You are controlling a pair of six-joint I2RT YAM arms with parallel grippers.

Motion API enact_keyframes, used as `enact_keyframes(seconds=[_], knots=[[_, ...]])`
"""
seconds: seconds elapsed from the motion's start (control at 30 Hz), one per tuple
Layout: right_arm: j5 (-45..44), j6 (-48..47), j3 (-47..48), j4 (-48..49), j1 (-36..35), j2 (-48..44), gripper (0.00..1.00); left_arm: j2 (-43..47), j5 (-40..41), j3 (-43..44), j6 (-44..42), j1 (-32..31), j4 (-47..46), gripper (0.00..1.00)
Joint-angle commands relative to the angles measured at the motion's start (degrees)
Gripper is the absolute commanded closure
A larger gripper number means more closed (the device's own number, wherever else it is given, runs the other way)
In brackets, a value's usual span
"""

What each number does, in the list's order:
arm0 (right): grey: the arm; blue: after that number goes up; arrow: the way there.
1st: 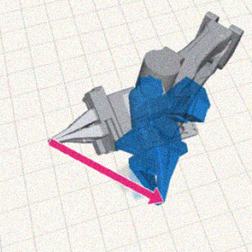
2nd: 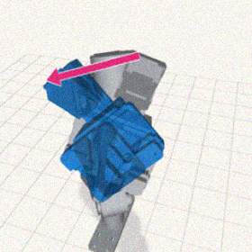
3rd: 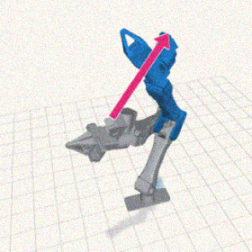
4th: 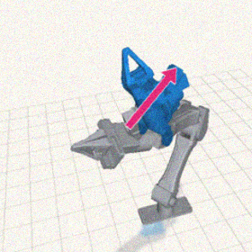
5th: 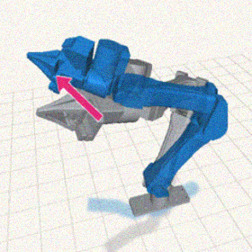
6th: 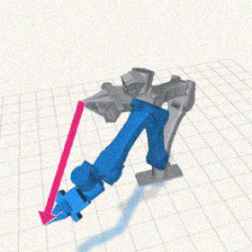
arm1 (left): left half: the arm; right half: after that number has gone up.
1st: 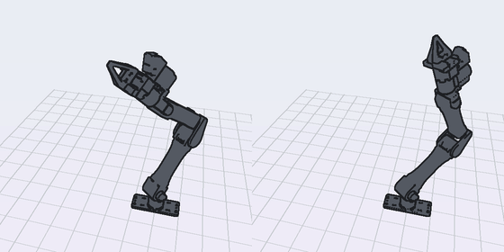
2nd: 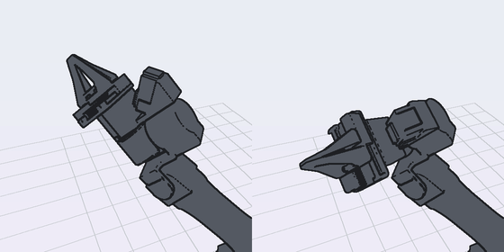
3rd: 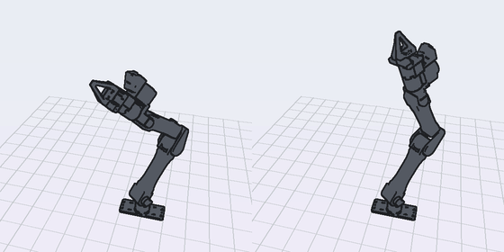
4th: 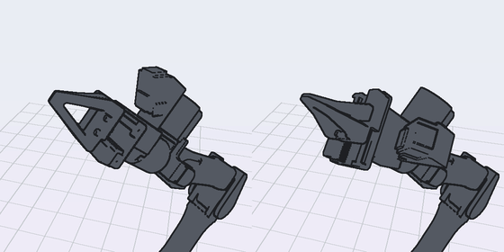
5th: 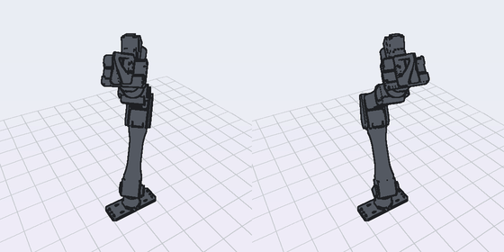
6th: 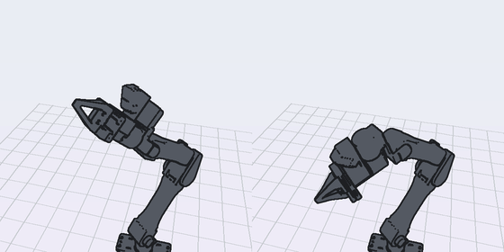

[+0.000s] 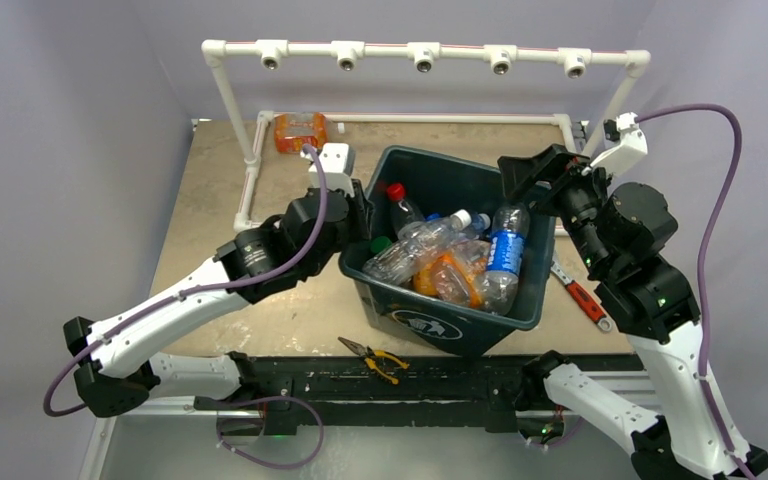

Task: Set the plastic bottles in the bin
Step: Move the trash bin to the center of the board, then pick up the plastic bottle from the corner of the board.

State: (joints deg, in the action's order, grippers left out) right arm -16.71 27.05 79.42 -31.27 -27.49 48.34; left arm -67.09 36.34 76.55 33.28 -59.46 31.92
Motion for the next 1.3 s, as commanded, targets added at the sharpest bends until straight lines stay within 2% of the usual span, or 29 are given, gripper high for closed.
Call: enact_keyframes(seconds=[0.0, 0.13, 0.23, 0.3, 0.33, 0.47, 0.53, 0.67, 0.73, 0.9, 1.0, 1.1, 1.27], knots=[[0.74, -0.07, -0.27, 2.26, -0.37, -0.64, 0.01, -3.68, -5.94, -3.08, 4.97, -0.3, -6.62, 1.0], [0.66, -0.15, -1.0, 2.56, -0.37, -1.42, 0.01, -1.27, -4.96, -3.22, 4.03, -0.3, -6.46, 0.53], [1.38, -0.15, -1.59, 2.83, -0.33, -1.64, 0.01, 1.39, -2.06, -2.71, 3.48, -0.3, -5.27, 0.3], [1.94, -0.15, -2.04, 3.03, -0.36, -1.82, 0.01, 3.3, 0.63, -2.06, 2.64, -0.3, -4.24, 0.09], [2.27, -0.15, -2.39, 3.19, -0.37, -2.0, 0.01, 4.24, 2.64, -1.84, 1.79, -0.3, -3.84, 0.07], [2.71, -0.11, -3.64, 3.76, -0.35, -2.94, 0.01, 8.13, 13.92, -2.77, -1.19, -0.14, -3.2, 0.03], [2.72, -0.11, -4.21, 4.07, -0.35, -3.8, 0.01, 10.1, 16.03, -5.83, -2.18, 2.41, -5.85, 0.03], [2.24, -0.41, -4.46, 4.11, -0.38, -5.76, 0.01, 10.74, 2.63, -13.7, 2.64, 17.25, -11.07, 0.02], [2.37, -0.46, -4.44, 4.12, -0.48, -6.33, 0.01, 9.25, -1.83, -19.1, 6.04, 22.19, -15.53, 0.01], [2.21, -0.37, -6.03, 4.9, -1.07, -8.19, 0.01, 6.26, -8.2, -33.9, 18.97, 31.47, -38.64, 0.01], [1.11, -0.83, -7.87, 5.78, -1.77, -9.78, 0.01, -0.35, -9.86, -38.91, 26.13, 35.6, -51.74, 0.01], [-0.78, -1.71, -8.95, 6.66, -2.93, -10.77, 0.01, -10.35, -9.03, -40.27, 32.04, 38.44, -66.31, 0.01], [-3.1, -2.5, -10.16, 7.89, -4.21, -11.74, 0.01, -31.87, -12.74, -32.27, 39.45, 43.35, -80.28, 0.01]])
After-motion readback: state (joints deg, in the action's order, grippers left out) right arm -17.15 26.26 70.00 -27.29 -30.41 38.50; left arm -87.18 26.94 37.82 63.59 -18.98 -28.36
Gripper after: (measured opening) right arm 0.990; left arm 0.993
